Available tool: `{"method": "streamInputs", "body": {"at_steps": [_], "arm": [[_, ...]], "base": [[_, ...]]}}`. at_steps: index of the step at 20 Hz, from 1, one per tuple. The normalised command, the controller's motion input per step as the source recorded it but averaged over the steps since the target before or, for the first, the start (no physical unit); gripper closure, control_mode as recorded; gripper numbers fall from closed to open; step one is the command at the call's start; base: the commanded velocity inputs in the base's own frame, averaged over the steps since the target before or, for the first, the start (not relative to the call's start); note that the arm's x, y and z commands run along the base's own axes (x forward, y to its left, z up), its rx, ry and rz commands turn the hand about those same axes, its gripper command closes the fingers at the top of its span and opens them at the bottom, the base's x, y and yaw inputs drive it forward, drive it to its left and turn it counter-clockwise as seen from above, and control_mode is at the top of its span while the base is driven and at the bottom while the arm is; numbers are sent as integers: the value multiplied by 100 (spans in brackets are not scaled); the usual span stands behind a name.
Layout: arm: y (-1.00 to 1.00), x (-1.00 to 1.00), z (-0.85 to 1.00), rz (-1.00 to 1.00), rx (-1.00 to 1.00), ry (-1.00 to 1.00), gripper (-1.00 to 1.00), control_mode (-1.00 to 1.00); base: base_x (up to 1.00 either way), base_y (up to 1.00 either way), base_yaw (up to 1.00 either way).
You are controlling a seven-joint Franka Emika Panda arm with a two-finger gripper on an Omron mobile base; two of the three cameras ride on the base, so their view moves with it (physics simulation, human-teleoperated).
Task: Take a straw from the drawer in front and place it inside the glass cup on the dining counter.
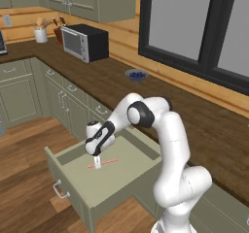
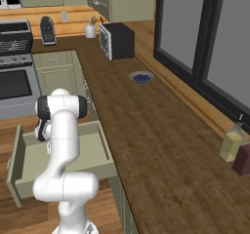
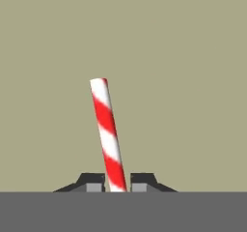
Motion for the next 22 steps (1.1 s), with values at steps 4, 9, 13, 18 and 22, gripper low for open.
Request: {"method": "streamInputs", "body": {"at_steps": [4,9,13,18,22], "arm": [[-8,-63,28,0,4,-15,100,-100],[-13,-64,93,-2,9,-17,100,-100],[-4,-30,100,-10,13,-6,100,-100],[0,-17,100,-14,15,-1,100,-100],[0,-12,100,-18,14,-4,100,-100]], "base": [[0,0,0],[0,0,0],[0,0,0],[0,0,0],[0,0,0]]}}
